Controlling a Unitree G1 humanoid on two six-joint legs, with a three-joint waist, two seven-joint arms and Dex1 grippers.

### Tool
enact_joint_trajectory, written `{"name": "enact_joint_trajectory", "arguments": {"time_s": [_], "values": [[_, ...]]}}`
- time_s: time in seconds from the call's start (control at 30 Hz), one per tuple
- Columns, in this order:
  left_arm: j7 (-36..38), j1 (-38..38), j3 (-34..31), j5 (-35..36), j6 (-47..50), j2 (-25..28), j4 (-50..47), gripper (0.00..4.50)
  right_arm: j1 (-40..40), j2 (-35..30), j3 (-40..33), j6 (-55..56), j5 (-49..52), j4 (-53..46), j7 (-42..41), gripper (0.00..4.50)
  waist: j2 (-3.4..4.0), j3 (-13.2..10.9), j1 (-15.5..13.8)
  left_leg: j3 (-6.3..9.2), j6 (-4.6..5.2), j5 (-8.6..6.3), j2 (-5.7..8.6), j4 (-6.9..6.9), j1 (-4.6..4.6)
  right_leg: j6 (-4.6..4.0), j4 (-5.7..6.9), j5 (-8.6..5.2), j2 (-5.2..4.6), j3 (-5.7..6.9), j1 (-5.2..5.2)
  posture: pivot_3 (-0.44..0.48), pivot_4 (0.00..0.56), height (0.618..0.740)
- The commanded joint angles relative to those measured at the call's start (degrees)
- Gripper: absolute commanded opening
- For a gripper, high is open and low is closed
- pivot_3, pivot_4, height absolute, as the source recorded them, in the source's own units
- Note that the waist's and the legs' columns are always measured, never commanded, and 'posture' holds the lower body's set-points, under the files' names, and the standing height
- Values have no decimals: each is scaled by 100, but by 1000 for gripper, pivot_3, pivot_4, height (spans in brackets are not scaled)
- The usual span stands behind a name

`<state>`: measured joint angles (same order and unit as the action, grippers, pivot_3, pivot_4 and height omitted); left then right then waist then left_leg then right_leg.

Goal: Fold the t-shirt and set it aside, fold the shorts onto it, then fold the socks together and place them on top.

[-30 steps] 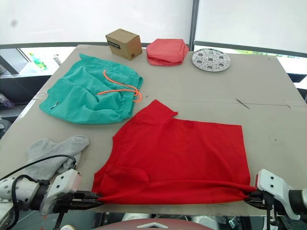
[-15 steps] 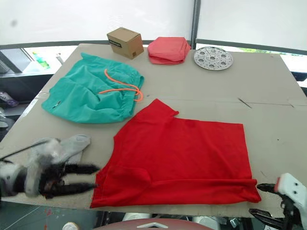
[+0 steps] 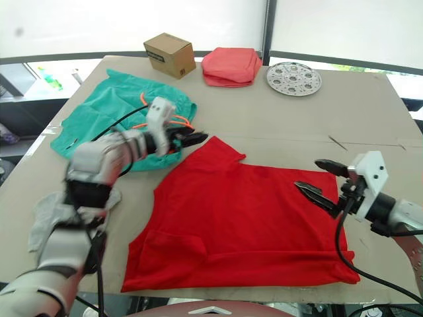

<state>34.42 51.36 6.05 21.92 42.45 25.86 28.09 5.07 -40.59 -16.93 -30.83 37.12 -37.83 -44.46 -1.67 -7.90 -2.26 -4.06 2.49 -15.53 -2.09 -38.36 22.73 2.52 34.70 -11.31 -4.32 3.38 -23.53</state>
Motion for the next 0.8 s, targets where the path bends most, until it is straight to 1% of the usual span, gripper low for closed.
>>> {"name": "enact_joint_trajectory", "arguments": {"time_s": [0.03,0.1,0.23,0.27,0.3,0.33,0.4,0.43,0.5,0.53,0.63,0.77,0.8], "values": [[151,522,329,-708,-773,-254,1307,3468,-159,-11,260,222,-182,-200,43,3917,-4,-1,16,-1,18,-11,0,-1,0,1,0,0,-1,-1,0,0,150,740],[330,710,554,-1082,-1253,-387,1923,3468,-203,14,387,315,-289,-173,65,3917,-5,-2,39,-7,25,-15,0,-6,0,2,-3,0,-1,-8,-1,0,150,740],[538,829,841,-1708,-1988,-491,2714,3468,-53,67,574,528,-559,-206,103,3917,-7,-3,34,-5,26,-15,-2,-14,-3,-16,11,-10,-5,-7,-3,0,150,740],[662,819,911,-1841,-2122,-498,2842,3220,12,107,586,555,-592,-241,150,3955,-7,-2,27,-6,26,-15,-2,-14,-5,-17,15,-11,-5,-7,-2,0,150,740],[759,809,956,-1946,-2241,-494,2920,2821,68,136,593,573,-616,-277,189,3963,-7,-2,27,-2,26,-15,-4,-15,-8,-19,21,-11,-6,-8,-2,0,150,740],[833,811,964,-2011,-2317,-499,2983,2821,104,152,599,590,-635,-298,214,3963,-6,-1,27,-1,26,-15,-5,-16,-9,-20,22,-10,-6,-8,-2,0,150,740],[1095,770,986,-2136,-2546,-520,3058,1787,271,212,602,653,-736,-371,311,3963,-2,2,20,1,26,-15,-6,-18,-10,-20,25,-10,-6,-10,-2,0,150,740],[1164,764,979,-2193,-2629,-532,3090,1343,339,241,597,668,-787,-389,366,3963,-3,3,13,1,26,-15,-6,-19,-10,-20,25,-10,-7,-10,-2,0,150,740],[1275,770,916,-2241,-2719,-556,3137,606,439,272,588,662,-852,-421,439,3963,-4,4,6,1,26,-15,-6,-20,-9,-21,25,-10,-8,-9,-2,0,150,740],[1368,773,879,-2233,-2796,-555,3123,81,482,296,576,585,-856,-431,522,3963,-4,4,6,1,26,-15,-6,-20,-9,-20,25,-10,-8,-9,-2,0,150,740],[1683,730,691,-2141,-2931,-539,3003,20,570,320,569,476,-870,-439,659,3963,-5,5,5,1,26,-15,-5,-22,-7,-20,25,-9,-12,-9,-2,0,150,740],[1900,615,386,-2000,-2805,-454,2712,20,624,304,528,379,-919,-387,798,3963,-5,5,14,3,26,-15,-4,-22,-6,-18,25,-9,-13,-9,-2,0,150,740],[1933,573,232,-1870,-2751,-444,2592,20,594,296,513,323,-911,-344,837,3963,-5,4,16,4,26,-15,-5,-22,-7,-18,25,-8,-13,-9,-3,0,150,740]]}}
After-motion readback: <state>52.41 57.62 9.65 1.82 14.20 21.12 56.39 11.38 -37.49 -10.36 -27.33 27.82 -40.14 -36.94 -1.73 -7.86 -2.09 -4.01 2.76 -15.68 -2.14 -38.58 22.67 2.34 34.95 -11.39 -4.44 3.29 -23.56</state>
